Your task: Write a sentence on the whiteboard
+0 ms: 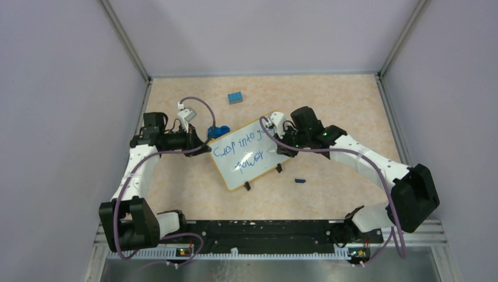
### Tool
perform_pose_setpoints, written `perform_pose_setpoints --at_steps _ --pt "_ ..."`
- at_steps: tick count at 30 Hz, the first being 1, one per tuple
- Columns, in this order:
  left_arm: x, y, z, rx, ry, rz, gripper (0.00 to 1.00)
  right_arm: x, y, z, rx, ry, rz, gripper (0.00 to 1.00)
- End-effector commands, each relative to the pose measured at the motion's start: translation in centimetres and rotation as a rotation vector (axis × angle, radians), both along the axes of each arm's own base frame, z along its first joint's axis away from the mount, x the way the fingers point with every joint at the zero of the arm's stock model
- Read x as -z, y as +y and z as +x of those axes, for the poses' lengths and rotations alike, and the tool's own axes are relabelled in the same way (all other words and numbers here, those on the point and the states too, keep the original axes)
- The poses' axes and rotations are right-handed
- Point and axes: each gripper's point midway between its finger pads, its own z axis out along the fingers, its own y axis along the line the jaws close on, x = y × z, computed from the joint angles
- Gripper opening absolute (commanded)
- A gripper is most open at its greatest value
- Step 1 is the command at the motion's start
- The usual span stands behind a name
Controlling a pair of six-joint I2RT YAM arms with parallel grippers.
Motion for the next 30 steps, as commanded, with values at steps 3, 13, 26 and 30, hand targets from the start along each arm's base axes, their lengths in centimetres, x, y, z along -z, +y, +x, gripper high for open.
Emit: perform_pose_setpoints --at_steps 3,13,26,30 --pt "1.0 0.2 -0.2 0.005 -0.014 0.045 0.0 0.4 0.1 1.7 0.024 -0.043 -0.007 0.0" --pt "1.0 0.2 -0.2 0.006 -0.015 0.044 0.0 0.9 -0.3 1.4 0.02 -0.032 -0.027 0.0" --pt "-2.2 0.6 0.9 0.024 -0.066 0.078 0.45 -9.7 2.0 -1.0 -0.071 -0.046 0.25 0.0" --pt "-4.5 1.2 1.9 0.011 -0.123 0.124 0.56 -11.4 0.9 -0.6 -0.04 -0.037 0.311 0.0"
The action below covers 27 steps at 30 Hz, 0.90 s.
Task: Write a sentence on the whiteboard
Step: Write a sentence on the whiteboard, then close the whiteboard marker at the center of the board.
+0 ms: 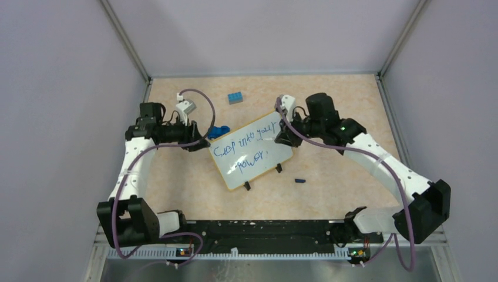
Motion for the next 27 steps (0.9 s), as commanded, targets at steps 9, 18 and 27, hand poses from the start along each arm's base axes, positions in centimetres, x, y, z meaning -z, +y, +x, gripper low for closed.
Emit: perform_pose_setpoints --at_steps 9,18,27 --pt "-11.1 -0.7 3.8 0.113 -0.312 0.114 0.7 -6.1 -6.7 3.8 0.228 0.075 0.282 0.0" --pt "-7.3 -16.1 1.1 0.481 -0.334 0.168 0.68 -3.7 -15.4 6.2 0.497 0.138 0.35 0.0" --pt "0.0 -30.3 -4.2 0.804 -0.294 0.213 0.64 -2.2 -17.5 7.2 0.588 0.159 0.378 0.0"
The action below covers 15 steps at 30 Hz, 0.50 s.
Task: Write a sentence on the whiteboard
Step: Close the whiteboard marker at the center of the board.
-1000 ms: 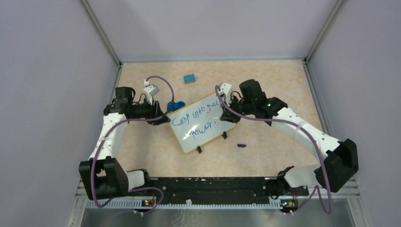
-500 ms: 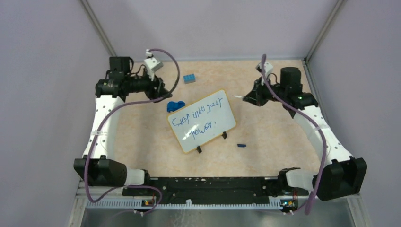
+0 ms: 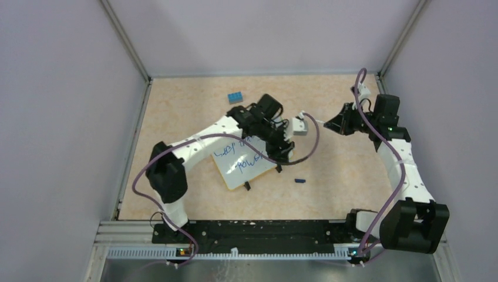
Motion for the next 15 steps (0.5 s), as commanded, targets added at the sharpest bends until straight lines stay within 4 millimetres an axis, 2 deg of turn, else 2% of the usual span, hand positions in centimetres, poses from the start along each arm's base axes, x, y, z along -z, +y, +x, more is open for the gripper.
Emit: perform_pose_setpoints --at_steps 1,3,7,12,15 --pt "1.9 -5.1 -1.3 0.079 -0.073 0.012 0.64 -1.9 0.0 0.7 -0.005 -0.084 0.015 0.0" --pt "3.8 -6.4 -1.9 0.1 -0.075 0.022 0.63 -1.7 0.0 0.6 -0.009 -0.082 0.017 0.0" --pt "6.3 -7.7 -2.4 0.119 -0.02 0.033 0.61 -1.5 -0.2 0.6 -0.012 -0.068 0.03 0.0" --pt "9.3 -8.4 -3.2 0.143 0.014 0.071 0.59 -1.5 0.0 0.4 -0.028 -0.066 0.045 0.0" --pt "11.0 -8.6 -2.9 0.132 0.018 0.089 0.56 -1.3 0.1 0.4 -0.035 -0.055 0.053 0.0"
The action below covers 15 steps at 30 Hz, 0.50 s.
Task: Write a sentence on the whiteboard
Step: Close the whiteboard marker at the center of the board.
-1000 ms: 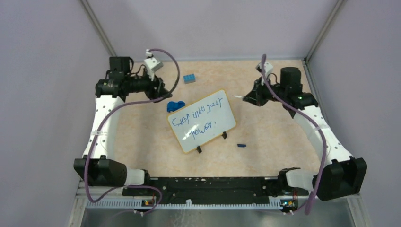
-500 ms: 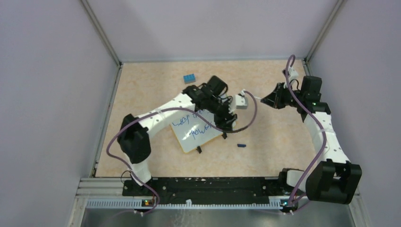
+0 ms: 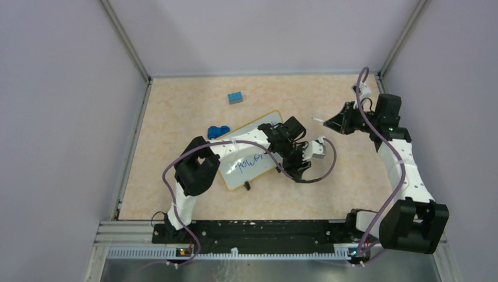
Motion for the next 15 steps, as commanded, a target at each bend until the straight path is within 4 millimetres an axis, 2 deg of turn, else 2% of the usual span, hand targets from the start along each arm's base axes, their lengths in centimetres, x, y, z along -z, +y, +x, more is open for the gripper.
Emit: perform_pose_setpoints --at_steps 1,8,15 --pt "1.1 -1.5 0.9 -0.005 -0.029 -0.025 0.56 -0.4 0.0 0.3 -0.01 -0.018 0.021 0.0" --pt "4.2 -1.7 1.5 -0.005 -0.078 0.031 0.49 -0.2 -0.6 0.6 0.041 -0.005 0.011 0.0" --pt "6.9 -1.4 0.6 0.011 -0.049 0.081 0.44 -0.7 -0.3 0.3 0.026 -0.034 0.014 0.0"
